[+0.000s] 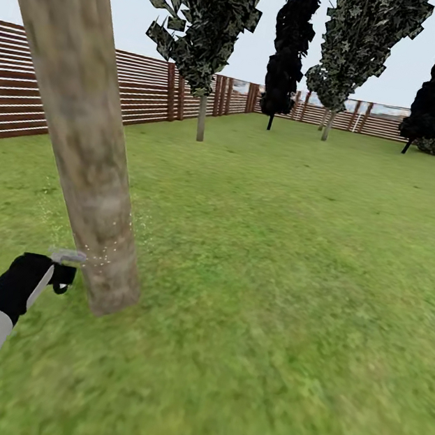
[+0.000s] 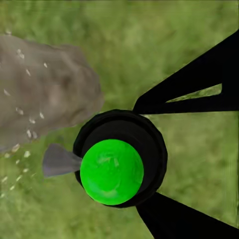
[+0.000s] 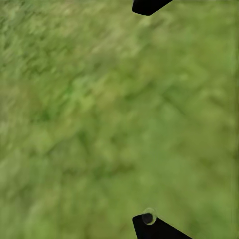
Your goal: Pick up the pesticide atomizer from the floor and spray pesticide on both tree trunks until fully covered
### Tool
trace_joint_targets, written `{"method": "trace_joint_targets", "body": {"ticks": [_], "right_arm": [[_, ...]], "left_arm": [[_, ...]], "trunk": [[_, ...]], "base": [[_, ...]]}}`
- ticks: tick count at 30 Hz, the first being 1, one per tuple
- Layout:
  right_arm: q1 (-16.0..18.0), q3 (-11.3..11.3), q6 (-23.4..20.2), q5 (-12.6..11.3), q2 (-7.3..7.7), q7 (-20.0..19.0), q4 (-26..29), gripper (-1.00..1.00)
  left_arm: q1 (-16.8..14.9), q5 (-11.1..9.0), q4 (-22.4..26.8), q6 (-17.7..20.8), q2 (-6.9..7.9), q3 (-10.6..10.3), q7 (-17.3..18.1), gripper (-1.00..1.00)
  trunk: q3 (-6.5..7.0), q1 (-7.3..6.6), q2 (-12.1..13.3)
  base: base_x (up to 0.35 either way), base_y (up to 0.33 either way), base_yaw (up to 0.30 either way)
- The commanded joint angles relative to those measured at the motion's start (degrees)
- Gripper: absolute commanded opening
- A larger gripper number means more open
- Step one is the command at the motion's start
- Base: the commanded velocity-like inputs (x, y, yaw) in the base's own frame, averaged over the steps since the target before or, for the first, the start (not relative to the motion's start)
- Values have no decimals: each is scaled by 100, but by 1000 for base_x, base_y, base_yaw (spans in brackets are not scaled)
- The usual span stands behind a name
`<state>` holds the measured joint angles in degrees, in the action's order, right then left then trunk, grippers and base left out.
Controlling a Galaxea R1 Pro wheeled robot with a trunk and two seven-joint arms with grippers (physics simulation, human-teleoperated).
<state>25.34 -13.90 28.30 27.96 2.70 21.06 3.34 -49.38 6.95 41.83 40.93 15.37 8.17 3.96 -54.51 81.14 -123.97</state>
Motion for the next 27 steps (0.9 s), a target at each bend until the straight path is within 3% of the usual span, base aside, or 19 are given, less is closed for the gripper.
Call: {"method": "trace_joint_targets", "body": {"ticks": [1, 2, 4, 6, 8, 11, 19, 27], "right_arm": [[2, -43, 17, 60, 0, 22, -8, 100], [0, -43, 16, 60, 2, 23, -8, 100], [1, -43, 17, 59, 2, 24, -8, 100], [2, -43, 15, 53, 2, 25, -8, 100], [1, -43, 16, 52, 2, 24, -8, 100], [4, -43, 15, 51, 2, 30, -8, 100], [2, -43, 17, 43, 2, 30, -4, 100], [4, -51, 17, 43, 2, 39, 0, 100]], "left_arm": [[-3, -36, 15, 27, 122, 7, 49, -100], [-2, -36, 46, 34, 138, -13, 100, -100], [-42, -45, 75, 68, 34, -144, 330, -100], [-326, -38, 79, 431, -11, -190, 440, -100], [-484, -8, 81, 647, 109, -193, 465, -100], [-510, -34, 80, 685, 529, -195, 550, -100], [-573, -19, 257, 697, 515, -260, 597, -100], [-634, -19, 268, 801, 503, -393, 597, -100]], "trunk": [[-5, -1, -2], [-5, -1, -2], [-5, -1, -2], [-5, -1, -2], [-5, -1, -2], [-5, -1, -2], [-5, -1, -2], [-5, -1, -2]], "base": [[0, 0, 0], [0, 0, 0], [0, 0, 0], [0, 0, 0], [0, 0, 0], [0, 0, 0], [1, -10, 168], [92, -245, 14]]}}
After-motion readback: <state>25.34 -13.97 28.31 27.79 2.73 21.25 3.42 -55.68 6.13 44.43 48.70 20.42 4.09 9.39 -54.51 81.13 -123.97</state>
